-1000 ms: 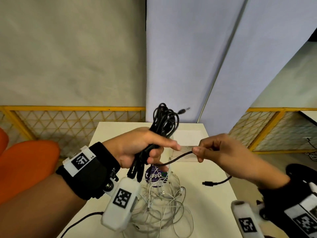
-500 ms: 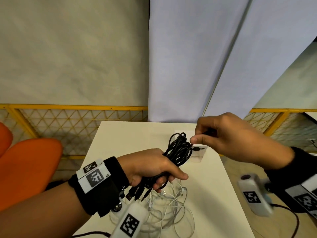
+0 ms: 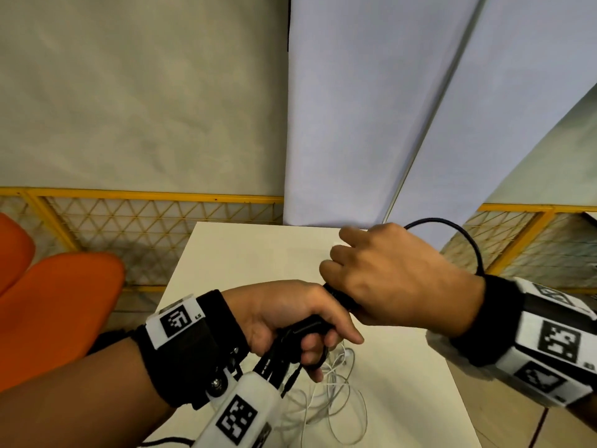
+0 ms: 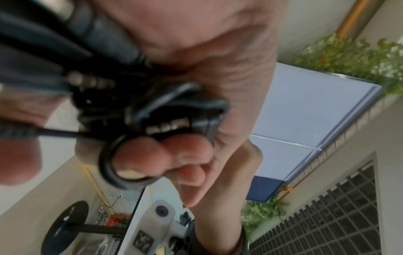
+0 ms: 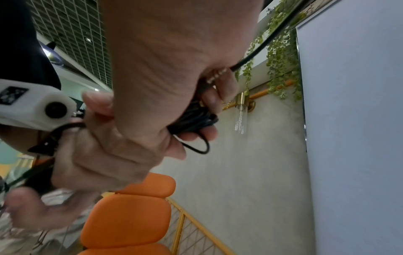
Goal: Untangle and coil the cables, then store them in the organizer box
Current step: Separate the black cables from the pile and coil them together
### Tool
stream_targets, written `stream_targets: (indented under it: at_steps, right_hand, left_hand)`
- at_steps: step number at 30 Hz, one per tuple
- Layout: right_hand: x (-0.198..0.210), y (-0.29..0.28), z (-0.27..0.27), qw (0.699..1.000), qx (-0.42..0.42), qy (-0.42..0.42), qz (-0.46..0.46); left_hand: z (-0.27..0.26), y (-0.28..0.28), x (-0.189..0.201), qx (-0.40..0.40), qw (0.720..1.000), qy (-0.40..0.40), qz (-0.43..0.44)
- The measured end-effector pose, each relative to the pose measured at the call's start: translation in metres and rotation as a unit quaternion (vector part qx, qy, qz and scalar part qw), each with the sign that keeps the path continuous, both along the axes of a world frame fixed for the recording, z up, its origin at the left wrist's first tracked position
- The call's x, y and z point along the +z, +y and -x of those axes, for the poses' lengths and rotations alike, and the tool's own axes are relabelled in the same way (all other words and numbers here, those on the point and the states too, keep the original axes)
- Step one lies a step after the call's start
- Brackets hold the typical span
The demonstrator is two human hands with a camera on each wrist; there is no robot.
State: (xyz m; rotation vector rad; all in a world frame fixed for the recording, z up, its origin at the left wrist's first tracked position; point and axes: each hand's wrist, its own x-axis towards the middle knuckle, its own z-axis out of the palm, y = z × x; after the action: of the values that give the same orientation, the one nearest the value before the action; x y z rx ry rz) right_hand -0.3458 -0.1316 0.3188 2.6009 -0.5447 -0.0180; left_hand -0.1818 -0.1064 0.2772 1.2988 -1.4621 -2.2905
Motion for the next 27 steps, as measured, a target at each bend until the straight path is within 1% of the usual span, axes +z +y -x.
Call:
stream_targets:
  at_steps: [3,6,8,10,14,17,23,27]
  right_hand:
    - [0.000,-0.006,-0.001,1.000,0.020,0.023,0.007]
    - [0.002,-0.008,-0.005,0.999,0.018,0.028,0.002]
    - [0.003,-0.009,-0.006,1.000,0.021,0.015,-0.005]
    - [0.003,-0.010,-0.005,1.000,0.008,0.012,-0.008]
    - [0.001,-0.009,-0.004,0.999,0.007,0.028,-0.033]
    - [0.002,-0.011,-0.004,0.998,0.012,0.029,-0.045]
    - [0.001,-0.012,-0.006,0.999,0.015,0.044,-0.008]
    - [-0.002,-0.014,-0.009,0.996,0.008,0.082,0.012]
  left_hand:
    - [0.000,0.002,-0.002,0.015,1.000,-0.008,0.022]
    - [0.000,0.003,-0.002,0.026,0.999,0.022,0.030]
    - [-0.003,0.001,0.001,0.015,0.998,0.045,0.028]
    - [-0.007,0.000,0.003,0.000,0.999,0.050,0.015]
    - [-0.008,0.001,0.003,-0.016,0.999,0.023,0.023]
    - [-0.008,0.004,0.002,-0.008,0.999,0.003,0.036]
    - [-0.006,0.008,-0.001,-0.001,0.997,-0.028,0.078]
    - [-0.005,0.011,-0.005,0.013,0.995,-0.040,0.095]
